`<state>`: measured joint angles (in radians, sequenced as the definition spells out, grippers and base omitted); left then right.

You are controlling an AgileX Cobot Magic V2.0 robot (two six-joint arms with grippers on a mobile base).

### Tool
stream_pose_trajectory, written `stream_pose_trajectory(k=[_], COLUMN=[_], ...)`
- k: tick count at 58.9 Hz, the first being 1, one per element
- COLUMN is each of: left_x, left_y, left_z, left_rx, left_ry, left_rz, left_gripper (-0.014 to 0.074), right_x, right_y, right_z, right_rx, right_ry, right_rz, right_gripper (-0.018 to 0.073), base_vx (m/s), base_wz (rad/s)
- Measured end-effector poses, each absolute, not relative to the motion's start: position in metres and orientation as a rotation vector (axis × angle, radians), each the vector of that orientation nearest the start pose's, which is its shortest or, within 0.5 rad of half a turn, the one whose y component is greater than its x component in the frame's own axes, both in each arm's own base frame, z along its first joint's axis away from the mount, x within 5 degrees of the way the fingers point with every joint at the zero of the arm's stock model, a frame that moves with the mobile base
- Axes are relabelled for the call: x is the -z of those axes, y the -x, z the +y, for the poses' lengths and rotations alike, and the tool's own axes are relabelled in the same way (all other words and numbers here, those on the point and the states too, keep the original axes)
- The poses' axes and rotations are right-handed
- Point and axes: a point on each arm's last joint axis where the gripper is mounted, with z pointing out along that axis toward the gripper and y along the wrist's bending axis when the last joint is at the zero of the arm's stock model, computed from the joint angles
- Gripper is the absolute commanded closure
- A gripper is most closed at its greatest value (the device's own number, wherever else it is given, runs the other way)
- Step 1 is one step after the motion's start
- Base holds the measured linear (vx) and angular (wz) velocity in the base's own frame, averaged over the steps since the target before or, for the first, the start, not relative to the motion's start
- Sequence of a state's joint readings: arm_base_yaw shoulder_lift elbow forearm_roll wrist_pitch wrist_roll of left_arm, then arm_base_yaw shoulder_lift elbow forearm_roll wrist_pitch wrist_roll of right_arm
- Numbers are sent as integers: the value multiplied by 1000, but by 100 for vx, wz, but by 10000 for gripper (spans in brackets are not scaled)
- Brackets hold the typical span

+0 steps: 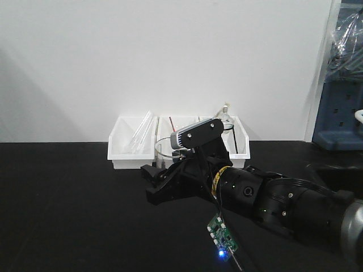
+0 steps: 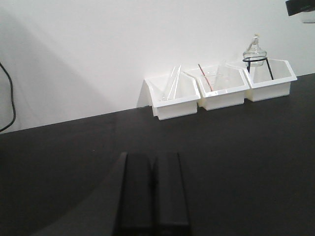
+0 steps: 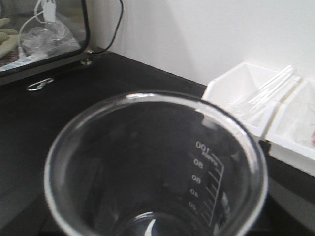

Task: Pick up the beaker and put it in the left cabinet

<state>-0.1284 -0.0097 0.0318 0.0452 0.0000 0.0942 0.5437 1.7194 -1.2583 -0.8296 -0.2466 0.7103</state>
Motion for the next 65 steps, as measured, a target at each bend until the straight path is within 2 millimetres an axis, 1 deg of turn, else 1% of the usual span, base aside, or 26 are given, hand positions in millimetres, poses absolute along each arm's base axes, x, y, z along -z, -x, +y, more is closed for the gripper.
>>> stream_pose_trajectory(k=[11, 65], left_x=[-203, -203], left_y=[-56, -56], left_z=[-7, -7], left_rx=[-9, -9], left_ry=[-201, -201], left_rz=[1492, 1492], left_gripper=[595, 595], right_x=[-307, -307], right_y=[-342, -342], right_z=[226, 226], right_rx=[-476, -476], right_ry=[696, 696], right_rz=[1658, 1658], right_gripper=[562, 562], base_vx=[-14, -10], base_wz=[32, 45])
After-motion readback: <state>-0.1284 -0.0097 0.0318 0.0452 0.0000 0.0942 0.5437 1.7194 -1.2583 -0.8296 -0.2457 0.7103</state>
